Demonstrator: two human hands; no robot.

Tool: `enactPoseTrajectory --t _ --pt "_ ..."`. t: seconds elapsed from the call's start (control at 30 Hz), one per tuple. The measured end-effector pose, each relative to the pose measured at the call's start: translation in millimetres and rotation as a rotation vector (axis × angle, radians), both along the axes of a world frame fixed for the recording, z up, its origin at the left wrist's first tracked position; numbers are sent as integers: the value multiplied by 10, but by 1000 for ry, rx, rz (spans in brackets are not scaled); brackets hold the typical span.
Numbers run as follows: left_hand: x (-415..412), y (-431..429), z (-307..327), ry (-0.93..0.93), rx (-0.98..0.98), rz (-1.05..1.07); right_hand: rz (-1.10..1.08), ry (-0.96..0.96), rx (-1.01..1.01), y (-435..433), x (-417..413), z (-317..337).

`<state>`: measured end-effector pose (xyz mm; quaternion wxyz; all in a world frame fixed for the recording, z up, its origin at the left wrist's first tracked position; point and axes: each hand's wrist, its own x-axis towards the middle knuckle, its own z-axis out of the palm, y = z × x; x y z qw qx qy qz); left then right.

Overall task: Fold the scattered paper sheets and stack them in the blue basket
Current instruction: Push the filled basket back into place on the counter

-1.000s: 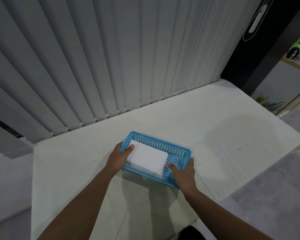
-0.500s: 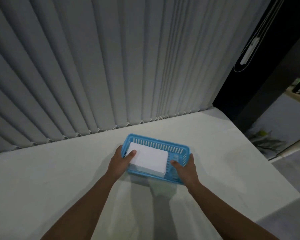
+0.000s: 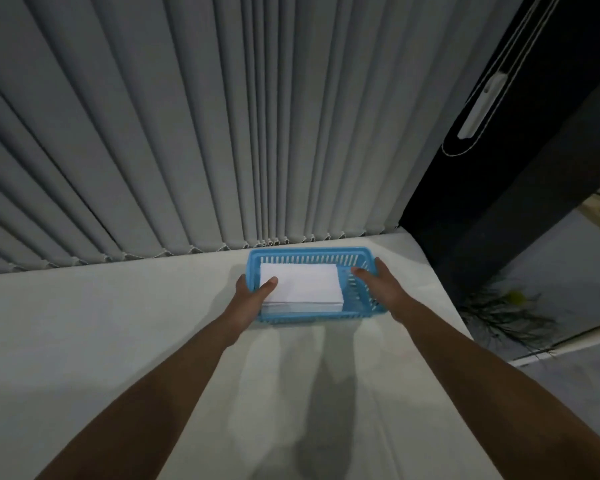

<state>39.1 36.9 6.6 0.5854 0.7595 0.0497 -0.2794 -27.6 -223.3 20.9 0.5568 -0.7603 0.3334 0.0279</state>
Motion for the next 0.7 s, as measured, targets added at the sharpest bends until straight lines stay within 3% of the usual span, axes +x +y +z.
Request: enactPoseTrajectory --t 0.33,0.7 --pt "206 -784 -221 121 -83 68 56 57 -52 -833 364 -133" --pt "188 -960 -367 129 -121 120 38 60 -5 -1146 421 -480"
